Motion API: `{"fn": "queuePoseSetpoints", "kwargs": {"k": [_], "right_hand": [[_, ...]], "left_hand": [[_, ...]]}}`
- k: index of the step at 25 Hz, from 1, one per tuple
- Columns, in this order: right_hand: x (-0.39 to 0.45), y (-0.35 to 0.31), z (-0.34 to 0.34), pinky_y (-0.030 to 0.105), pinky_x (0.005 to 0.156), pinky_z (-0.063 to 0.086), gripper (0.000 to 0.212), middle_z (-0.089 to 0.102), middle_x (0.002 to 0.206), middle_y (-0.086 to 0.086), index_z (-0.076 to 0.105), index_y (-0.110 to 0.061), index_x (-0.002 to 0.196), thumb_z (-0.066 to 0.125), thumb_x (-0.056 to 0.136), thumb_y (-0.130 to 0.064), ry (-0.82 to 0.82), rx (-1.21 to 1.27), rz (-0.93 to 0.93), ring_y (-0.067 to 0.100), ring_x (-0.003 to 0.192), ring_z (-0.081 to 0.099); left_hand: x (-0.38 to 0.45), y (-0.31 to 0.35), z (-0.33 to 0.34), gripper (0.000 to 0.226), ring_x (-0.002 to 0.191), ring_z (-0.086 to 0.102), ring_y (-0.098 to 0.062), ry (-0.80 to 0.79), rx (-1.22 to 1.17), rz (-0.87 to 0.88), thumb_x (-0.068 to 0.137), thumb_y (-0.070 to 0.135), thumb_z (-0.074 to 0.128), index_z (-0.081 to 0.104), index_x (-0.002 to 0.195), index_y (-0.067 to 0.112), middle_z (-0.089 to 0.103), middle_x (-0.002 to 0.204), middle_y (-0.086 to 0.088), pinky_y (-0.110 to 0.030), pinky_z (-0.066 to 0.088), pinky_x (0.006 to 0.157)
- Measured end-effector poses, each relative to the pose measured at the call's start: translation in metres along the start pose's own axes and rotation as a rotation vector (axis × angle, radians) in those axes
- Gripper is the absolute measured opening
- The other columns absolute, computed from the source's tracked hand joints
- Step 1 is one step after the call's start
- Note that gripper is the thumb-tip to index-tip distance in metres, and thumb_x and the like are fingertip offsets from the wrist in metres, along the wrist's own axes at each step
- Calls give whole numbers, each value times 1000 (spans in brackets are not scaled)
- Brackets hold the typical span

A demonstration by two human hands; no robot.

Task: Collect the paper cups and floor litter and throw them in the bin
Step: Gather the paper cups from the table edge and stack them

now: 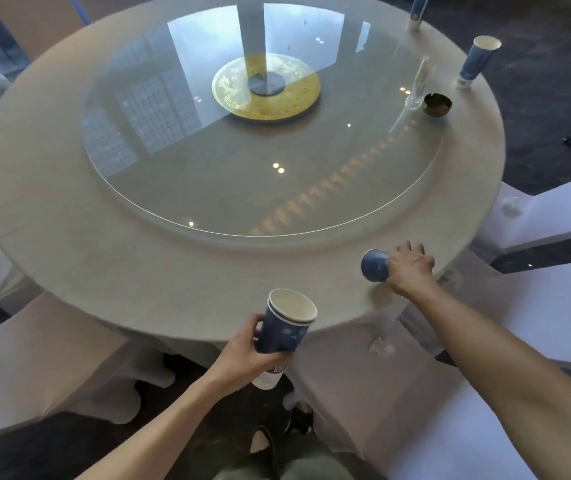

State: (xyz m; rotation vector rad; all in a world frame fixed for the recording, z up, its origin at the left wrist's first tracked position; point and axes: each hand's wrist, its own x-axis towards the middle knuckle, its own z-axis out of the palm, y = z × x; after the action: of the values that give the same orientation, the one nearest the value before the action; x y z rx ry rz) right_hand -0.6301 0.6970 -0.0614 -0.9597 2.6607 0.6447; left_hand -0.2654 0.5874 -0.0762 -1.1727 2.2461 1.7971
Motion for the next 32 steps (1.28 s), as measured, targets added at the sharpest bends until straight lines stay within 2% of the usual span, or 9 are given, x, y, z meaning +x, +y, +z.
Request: {"fn": "queuePoseSetpoints", "kwargs": {"k": [4,8,11,14,18,20,25,28,32], "right_hand": [[-70,6,26,43,100,48,67,45,133,16,51,-12,136,80,80,-35,-45,699,-12,36,120,51],[-165,6,57,43,97,53,74,56,127,11,49,-21,136,85,72,-24,-33,1083,-15,28,112,61],[-218,7,79,43,94,59,84,54,129,2,49,-30,143,83,67,-35,-117,1205,-52,16,109,63],[-254,7,95,36,84,64,68,59,127,-3,55,-41,130,87,70,-32,-215,1407,-68,15,109,66],[-276,10,98,19,77,58,70,59,127,-12,49,-48,124,90,68,-39,-244,1497,-79,10,115,61],[-280,12,99,17,74,58,70,58,128,-12,49,-47,124,89,68,-36,-245,1510,-97,9,115,61],[-277,35,96,31,88,61,66,63,126,-9,52,-39,124,89,72,-25,-194,1520,-188,13,112,65],[-278,55,98,40,95,60,67,64,126,-7,53,-36,125,90,70,-27,-236,1533,-237,15,113,66],[-281,65,100,35,94,60,69,64,128,-7,53,-35,129,89,70,-33,-285,1511,-360,14,114,66]], "left_hand": [[6,14,-2,85,106,73,-15,71,-177,27,54,49,95,53,126,33,71,121,4,-40,64,86],[12,43,-4,81,95,77,-13,201,-390,115,57,35,97,61,128,22,78,111,3,-23,63,69],[12,66,3,70,100,77,-20,186,-545,175,72,19,94,60,134,16,78,117,-3,-28,64,74],[1,80,29,72,104,76,-24,123,-609,198,72,23,94,59,134,16,76,120,-7,-31,64,75],[-18,87,65,83,104,76,-22,81,-560,163,52,42,95,64,127,20,76,118,-3,-36,64,81],[-26,86,82,74,96,77,-11,56,-481,145,49,45,95,68,116,30,78,110,10,-22,62,72],[-45,93,123,73,96,73,2,-16,-331,150,48,51,97,66,113,39,75,108,17,-16,60,72],[-62,95,147,79,100,74,0,-31,-309,164,58,37,102,62,126,29,79,107,15,-17,60,76],[-76,94,173,71,99,76,-8,64,-278,156,60,17,102,68,123,20,81,106,12,-17,59,72]]}}
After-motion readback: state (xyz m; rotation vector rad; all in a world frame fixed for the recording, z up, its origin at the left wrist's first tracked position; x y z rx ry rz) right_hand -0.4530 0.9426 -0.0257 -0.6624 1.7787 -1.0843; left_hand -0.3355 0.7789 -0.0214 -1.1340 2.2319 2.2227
